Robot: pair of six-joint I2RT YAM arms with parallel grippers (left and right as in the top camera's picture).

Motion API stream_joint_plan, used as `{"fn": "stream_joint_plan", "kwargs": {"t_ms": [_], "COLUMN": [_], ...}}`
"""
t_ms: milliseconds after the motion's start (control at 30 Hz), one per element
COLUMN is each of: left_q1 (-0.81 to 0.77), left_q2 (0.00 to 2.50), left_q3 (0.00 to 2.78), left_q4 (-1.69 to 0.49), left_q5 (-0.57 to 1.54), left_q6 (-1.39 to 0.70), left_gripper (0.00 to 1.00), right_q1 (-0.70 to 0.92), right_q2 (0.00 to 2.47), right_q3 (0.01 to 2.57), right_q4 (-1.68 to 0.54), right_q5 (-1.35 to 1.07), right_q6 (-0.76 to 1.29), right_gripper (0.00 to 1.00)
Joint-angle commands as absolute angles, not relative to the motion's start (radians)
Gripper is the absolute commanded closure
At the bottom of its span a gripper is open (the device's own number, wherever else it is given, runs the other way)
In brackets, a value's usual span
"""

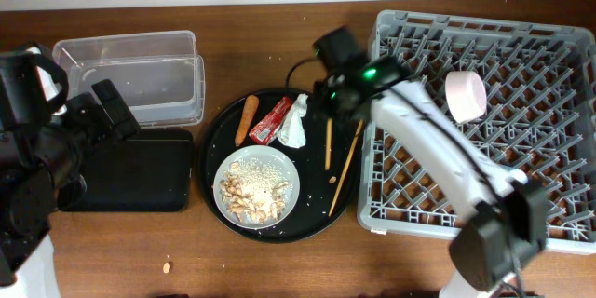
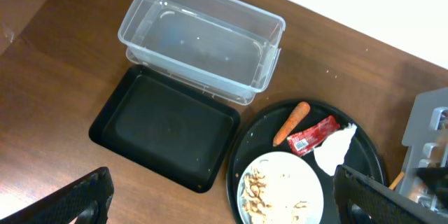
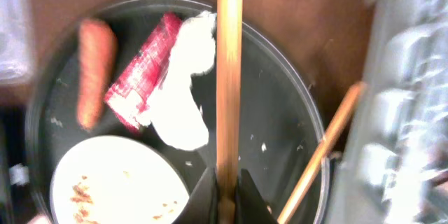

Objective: Sort waste into correct bins and load items into the dishwasher rack
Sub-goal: 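Place the chopstick upright in the rack's left edge, then grasp the second chopstick on the platter with the right gripper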

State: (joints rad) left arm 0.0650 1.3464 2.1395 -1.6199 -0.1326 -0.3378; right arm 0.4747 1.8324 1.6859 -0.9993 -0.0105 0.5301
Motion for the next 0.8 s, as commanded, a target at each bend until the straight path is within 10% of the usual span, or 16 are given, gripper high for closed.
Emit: {"fn": "stream_joint_plan", "kwargs": {"t_ms": [0, 233, 300, 400, 767], "left_q1": [0.068, 0.068, 0.068, 0.068, 0.068], "left_q2": [1.343, 1.343, 1.343, 1.343, 1.343], "left_q3": [2.146, 2.146, 2.146, 2.146, 2.146], "left_q4": [-1.618, -1.618, -1.618, -1.618, -1.618], "left_q5": [-0.147, -0.147, -0.147, -0.147, -0.147], "left_q6": [-0.348, -0.348, -0.348, -0.348, -0.348], "left_gripper": [0.01, 0.01, 0.01, 0.01, 0.01], "right_q1": [0.340, 0.159, 0.202, 0.236, 0.404], "right_q2": [1.777, 1.975, 1.991, 1.964, 1.985], "right_q3": [1.758, 1.740, 1.738, 1.740, 1.665], "right_q4": [-1.040, -1.175, -1.156, -1.142, -1.101], "right_q5": [0.065, -0.010, -0.012, -0.016, -0.120], "right_q6": [0.410, 0.231, 0.234, 0.297, 0.347], "right_gripper": [0.96, 0.94, 0.59, 0.48, 0.66]}}
